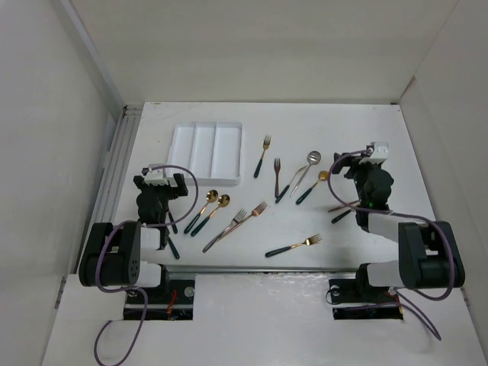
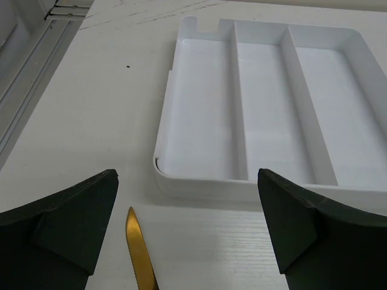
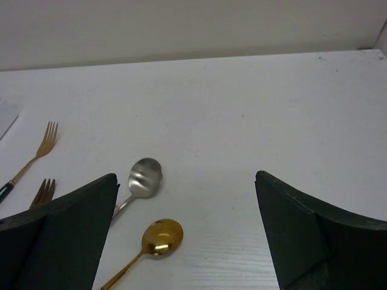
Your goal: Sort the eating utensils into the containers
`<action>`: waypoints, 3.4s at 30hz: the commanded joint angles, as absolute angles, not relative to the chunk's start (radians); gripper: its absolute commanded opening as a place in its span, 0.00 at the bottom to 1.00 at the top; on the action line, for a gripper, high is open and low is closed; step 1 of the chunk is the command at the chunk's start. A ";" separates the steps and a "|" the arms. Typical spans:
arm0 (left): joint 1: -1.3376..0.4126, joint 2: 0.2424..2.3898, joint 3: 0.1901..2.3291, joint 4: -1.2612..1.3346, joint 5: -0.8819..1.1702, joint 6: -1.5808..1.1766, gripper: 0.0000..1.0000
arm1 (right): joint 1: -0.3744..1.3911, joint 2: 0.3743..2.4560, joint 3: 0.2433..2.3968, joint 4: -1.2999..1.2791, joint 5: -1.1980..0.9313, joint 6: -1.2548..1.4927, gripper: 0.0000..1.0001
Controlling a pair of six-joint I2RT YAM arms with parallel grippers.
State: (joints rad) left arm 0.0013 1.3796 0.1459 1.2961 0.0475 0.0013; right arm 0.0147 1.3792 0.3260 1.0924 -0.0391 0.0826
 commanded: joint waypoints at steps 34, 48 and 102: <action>-0.158 1.180 0.933 0.196 0.160 0.383 1.00 | 0.193 1.075 0.664 -0.696 0.318 1.111 0.61; -0.158 1.161 0.894 0.206 0.141 0.344 1.00 | 0.103 1.336 0.687 -0.558 0.264 1.006 0.48; -0.146 1.319 1.192 0.511 1.385 -0.277 0.80 | 0.675 1.401 1.436 0.297 -0.434 0.241 0.00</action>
